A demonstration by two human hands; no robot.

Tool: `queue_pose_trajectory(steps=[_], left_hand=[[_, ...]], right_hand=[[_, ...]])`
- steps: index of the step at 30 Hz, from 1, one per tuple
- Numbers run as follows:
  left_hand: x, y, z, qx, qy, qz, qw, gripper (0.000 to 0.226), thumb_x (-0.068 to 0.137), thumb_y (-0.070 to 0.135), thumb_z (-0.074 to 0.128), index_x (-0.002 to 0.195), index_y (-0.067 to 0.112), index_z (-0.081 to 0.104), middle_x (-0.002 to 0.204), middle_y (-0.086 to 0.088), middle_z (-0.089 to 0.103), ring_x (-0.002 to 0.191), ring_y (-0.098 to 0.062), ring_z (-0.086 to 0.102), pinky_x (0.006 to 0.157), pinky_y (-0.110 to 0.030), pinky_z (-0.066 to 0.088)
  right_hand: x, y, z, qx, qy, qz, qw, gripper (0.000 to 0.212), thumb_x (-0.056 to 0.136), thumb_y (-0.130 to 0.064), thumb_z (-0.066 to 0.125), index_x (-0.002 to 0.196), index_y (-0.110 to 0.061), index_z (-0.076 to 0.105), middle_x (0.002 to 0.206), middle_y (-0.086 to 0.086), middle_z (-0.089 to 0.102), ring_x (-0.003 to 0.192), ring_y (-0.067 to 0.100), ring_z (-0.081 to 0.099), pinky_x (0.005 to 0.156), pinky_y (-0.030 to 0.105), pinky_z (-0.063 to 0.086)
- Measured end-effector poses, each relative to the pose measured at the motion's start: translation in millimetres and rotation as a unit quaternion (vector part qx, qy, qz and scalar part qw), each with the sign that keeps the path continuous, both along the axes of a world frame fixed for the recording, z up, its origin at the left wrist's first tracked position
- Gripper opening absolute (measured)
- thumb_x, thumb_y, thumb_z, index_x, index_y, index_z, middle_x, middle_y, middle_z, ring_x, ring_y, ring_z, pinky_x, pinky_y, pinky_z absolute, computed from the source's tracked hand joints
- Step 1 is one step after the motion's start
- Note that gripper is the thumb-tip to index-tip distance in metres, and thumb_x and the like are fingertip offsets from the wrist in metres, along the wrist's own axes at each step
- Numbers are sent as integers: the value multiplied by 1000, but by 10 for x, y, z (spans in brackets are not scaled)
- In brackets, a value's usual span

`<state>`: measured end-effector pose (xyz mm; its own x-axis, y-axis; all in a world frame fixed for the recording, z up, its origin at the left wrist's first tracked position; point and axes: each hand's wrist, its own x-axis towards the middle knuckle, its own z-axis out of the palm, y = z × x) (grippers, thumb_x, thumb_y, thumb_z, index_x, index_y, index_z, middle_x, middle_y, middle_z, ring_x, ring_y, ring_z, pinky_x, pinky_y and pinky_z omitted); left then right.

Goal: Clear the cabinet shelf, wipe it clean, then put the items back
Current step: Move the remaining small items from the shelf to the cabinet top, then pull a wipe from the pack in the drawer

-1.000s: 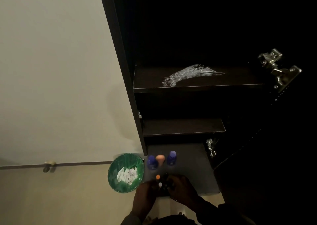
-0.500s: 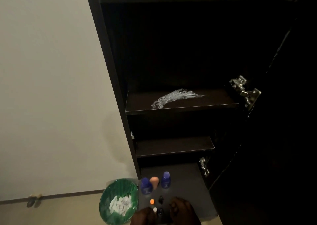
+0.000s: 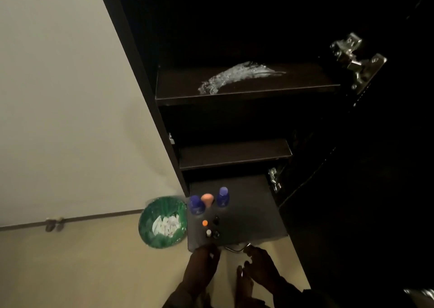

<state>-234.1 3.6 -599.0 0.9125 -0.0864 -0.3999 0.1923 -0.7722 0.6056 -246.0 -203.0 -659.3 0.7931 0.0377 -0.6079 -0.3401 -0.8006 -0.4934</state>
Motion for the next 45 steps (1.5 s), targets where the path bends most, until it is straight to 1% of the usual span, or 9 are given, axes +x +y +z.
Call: queue_pose_trajectory(steps=[2,5,9,13,18,26,35,41,45], left_hand=[[38,-7,-90,0,33,-26,999,17,97,23,51,101,17,67,102,1,68,79,-6,54,66,-12,36],[128,15,-205,-8,74,-81,994,16,95,22,52,98,19,68,109,4,68,87,-7,58,79,-18,45],[246,11,-288,-2,74,-122,990,19,95,22,52,95,16,71,105,2,70,92,-16,65,78,-21,44],[327,-28,-397,-8,66,-140,988,20,96,21,50,94,13,68,104,-2,69,93,-18,65,79,-22,45],[252,-96,-574,0,103,-180,978,21,95,24,49,108,19,64,115,1,66,103,-19,63,91,-31,52],[155,-312,-853,48,190,-149,969,50,101,29,41,149,21,30,153,-1,39,137,-22,42,114,-35,33],[-33,-769,-1342,74,184,-150,969,61,100,26,40,154,26,12,159,-1,26,134,-24,43,110,-36,38],[-107,-818,-1472,127,111,-195,966,50,97,17,46,146,18,35,162,-1,13,129,-25,46,104,-37,43],[-236,-732,-1611,139,69,-211,965,46,94,16,46,140,14,45,160,-3,21,140,-25,33,116,-42,28]], right_hand=[[7,45,34,0,19,-5,1000,52,95,-23,57,145,-17,42,145,0,46,131,16,46,106,23,39],[76,99,38,7,31,-11,999,57,93,-23,59,146,-15,40,147,3,45,135,19,43,110,27,37],[169,145,-1,13,14,4,1000,57,91,-27,58,144,-24,39,147,-3,45,136,17,42,110,30,38],[261,140,-95,-22,10,37,999,55,92,-22,57,144,-21,39,146,0,46,132,18,46,103,24,39],[264,88,-218,-44,40,91,994,57,95,-22,53,149,-17,35,150,5,43,133,22,45,106,28,38],[243,-94,-440,-88,23,224,970,62,98,-21,49,154,-14,22,159,7,28,146,23,28,118,32,26],[149,-207,-877,-104,-32,315,943,67,97,-16,46,156,-14,13,163,5,15,151,21,10,122,41,14],[45,-108,-883,-149,-61,310,937,76,92,-14,54,155,-15,13,163,6,12,151,24,3,122,46,3],[-52,-21,-925,-140,-65,288,945,76,89,-15,61,153,-16,21,161,6,20,150,24,11,123,43,9]])
